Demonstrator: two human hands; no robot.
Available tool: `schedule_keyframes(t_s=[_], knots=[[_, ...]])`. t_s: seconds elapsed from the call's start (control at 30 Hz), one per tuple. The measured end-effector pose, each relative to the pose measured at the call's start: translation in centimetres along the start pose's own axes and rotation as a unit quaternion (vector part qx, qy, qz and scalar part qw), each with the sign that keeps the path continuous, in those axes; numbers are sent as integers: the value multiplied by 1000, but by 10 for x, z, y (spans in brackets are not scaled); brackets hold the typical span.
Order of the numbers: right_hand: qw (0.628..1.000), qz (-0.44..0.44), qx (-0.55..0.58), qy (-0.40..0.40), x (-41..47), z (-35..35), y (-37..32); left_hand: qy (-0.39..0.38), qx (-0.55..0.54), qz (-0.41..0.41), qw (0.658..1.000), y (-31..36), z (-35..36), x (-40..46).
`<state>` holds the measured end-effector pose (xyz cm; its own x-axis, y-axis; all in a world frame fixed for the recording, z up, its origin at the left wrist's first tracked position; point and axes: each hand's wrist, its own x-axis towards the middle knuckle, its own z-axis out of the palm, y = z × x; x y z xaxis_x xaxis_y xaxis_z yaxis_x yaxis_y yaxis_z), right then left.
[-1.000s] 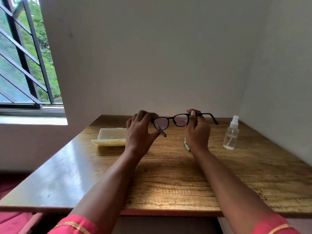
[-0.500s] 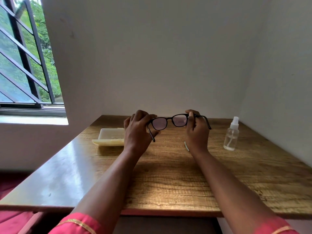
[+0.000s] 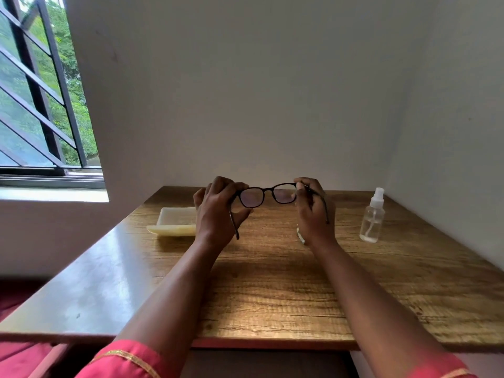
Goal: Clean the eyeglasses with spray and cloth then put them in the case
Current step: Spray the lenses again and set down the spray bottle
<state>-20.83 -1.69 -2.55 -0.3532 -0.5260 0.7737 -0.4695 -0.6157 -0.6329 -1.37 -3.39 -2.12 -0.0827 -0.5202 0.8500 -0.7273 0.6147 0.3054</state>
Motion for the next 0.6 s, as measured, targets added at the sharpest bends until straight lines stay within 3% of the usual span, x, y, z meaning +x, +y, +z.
schedule_keyframes(t_s=[0.3, 0.6], knots=[[997, 66, -42, -16, 1, -1, 8, -4, 16, 16, 1000, 1, 2, 0], [995, 63, -56, -46, 1, -5, 3, 1, -1, 14, 1000, -1, 0, 1]])
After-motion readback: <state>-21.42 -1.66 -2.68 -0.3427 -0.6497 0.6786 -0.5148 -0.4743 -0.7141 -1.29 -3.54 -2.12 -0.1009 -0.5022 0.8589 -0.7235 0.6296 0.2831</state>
